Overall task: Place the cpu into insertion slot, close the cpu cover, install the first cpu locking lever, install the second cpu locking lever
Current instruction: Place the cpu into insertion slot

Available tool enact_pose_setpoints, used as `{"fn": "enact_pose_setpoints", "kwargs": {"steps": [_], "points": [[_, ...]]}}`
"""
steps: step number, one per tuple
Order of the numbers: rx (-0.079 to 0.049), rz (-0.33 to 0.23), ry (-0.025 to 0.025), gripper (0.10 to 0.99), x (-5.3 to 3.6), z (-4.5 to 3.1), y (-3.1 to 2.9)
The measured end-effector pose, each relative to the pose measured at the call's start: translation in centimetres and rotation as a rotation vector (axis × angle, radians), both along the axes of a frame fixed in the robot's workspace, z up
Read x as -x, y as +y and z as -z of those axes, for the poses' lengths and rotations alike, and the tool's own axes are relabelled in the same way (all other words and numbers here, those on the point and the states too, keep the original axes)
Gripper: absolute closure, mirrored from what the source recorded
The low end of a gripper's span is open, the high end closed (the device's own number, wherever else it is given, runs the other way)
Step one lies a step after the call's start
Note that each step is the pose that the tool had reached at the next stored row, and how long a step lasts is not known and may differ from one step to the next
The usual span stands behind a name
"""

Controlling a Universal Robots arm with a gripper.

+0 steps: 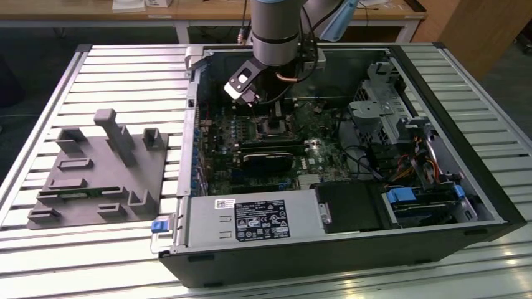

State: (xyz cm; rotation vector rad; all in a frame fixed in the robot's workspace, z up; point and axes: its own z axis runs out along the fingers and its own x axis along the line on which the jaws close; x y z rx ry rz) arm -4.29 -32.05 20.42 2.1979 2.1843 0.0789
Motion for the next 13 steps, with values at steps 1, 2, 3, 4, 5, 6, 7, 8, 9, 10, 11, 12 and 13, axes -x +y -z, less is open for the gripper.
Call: {"fn": "enact_pose_setpoints", "kwargs": {"steps": [1,2,3,4,5,6,7,8,9,10,11,12,13], "points": [[0.0,0.0,0.0,0.98,0.0,0.0,0.0],[0.0,0.0,0.0,0.98,0.0,0.0,0.0],[0.0,0.0,0.0001,0.98,-0.05,-0.01,0.0],[0.0,0.0,0.0002,0.98,-0.14,0.0,0.0],[0.0,0.0,0.0002,0.98,-0.19,0.0,-0.01],[0.0,0.0,0.0001,0.98,-0.24,0.01,0.0],[0.0,0.0,0.0,0.98,-0.25,0.05,0.0],[0.0,0.0,0.0,0.98,-0.25,0.13,0.0],[0.0,0.0,0.0,0.98,-0.25,0.22,0.0],[0.0,0.0,0.0,0.98,-0.25,0.31,0.0],[0.0,0.0,0.0,0.98,-0.25,0.38,0.0],[0.0,0.0,0.0001,0.98,-0.25,0.4,0.0],[0.0,0.0,0.0002,0.98,-0.25,0.41,-0.01]]}}
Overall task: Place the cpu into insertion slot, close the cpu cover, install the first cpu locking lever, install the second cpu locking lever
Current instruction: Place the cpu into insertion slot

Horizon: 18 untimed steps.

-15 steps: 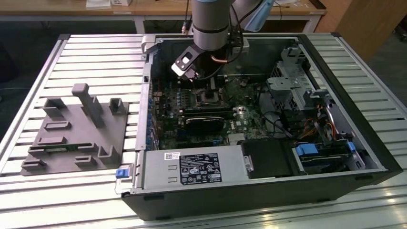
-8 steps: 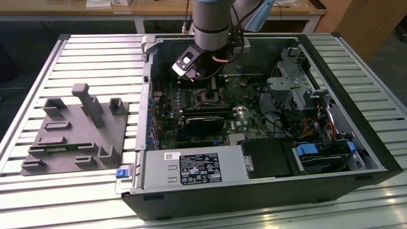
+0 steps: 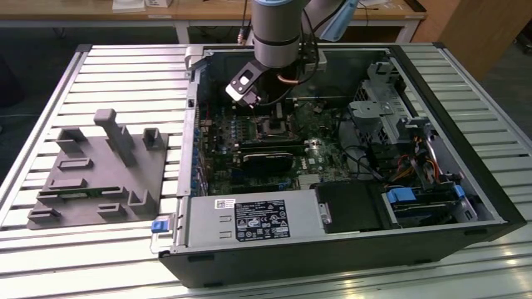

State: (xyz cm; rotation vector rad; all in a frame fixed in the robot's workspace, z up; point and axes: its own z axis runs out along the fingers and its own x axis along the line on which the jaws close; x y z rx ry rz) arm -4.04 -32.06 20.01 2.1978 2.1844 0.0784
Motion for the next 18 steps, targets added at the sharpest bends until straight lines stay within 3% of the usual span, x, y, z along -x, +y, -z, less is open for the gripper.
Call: {"fn": "enact_pose_setpoints", "kwargs": {"steps": [11,14,18], "points": [[0.0,0.0,-0.0003,0.98,0.0,0.21,0.01],[-0.003,0.0,-0.0015,0.98,-0.03,-0.02,0.05],[0.0,0.0,-0.0002,0.98,0.0,-0.88,0.01]]}}
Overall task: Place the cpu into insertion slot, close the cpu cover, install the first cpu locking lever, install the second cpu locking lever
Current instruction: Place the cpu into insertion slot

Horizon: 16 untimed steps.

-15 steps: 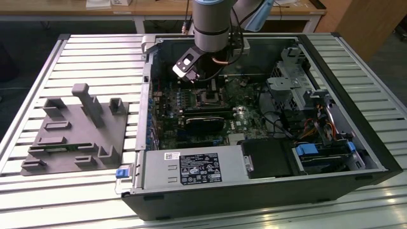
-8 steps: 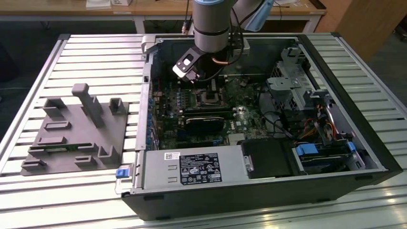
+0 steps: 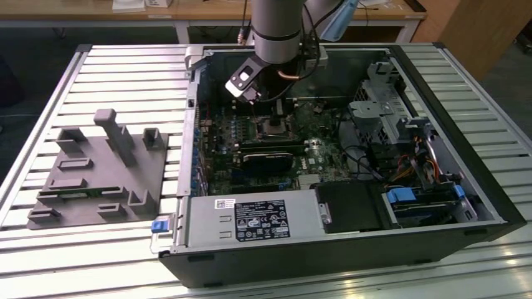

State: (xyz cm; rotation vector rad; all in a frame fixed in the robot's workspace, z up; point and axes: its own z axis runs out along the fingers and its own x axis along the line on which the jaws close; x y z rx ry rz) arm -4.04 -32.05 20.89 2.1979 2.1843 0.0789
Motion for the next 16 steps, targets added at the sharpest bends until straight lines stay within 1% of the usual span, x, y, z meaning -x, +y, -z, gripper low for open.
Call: {"fn": "enact_pose_setpoints", "kwargs": {"steps": [5,12,14,16], "points": [[0.0,0.0,0.0,0.98,0.0,-1.35,0.0],[0.0,0.0,-0.0001,0.98,0.0,-3.59,0.0],[0.0,0.0,-0.0001,0.98,0.0,-3.88,0.0],[0.0,0.0,-0.0003,0.98,0.0,-3.88,0.0]]}}
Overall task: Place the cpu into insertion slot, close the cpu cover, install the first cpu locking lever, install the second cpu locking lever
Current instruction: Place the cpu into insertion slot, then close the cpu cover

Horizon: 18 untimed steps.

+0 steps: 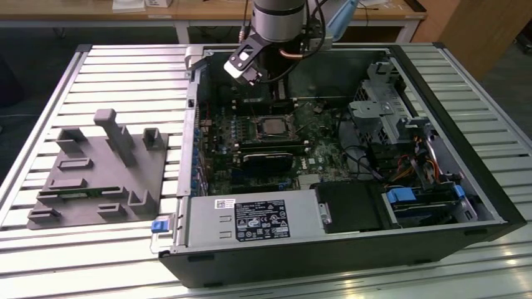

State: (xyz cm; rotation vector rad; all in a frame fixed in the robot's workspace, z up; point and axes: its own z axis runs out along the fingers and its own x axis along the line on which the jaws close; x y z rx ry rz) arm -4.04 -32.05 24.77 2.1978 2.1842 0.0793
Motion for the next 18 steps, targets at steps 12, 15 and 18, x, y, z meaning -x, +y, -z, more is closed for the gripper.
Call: {"fn": "enact_pose_setpoints", "kwargs": {"steps": [12,15,18], "points": [[0.0,0.0,0.0001,0.98,0.0,-0.02,0.0],[0.0,0.0,0.0001,0.98,0.0,-0.03,0.0],[0.0,0.0,0.0,0.98,0.0,-0.03,0.0]]}}
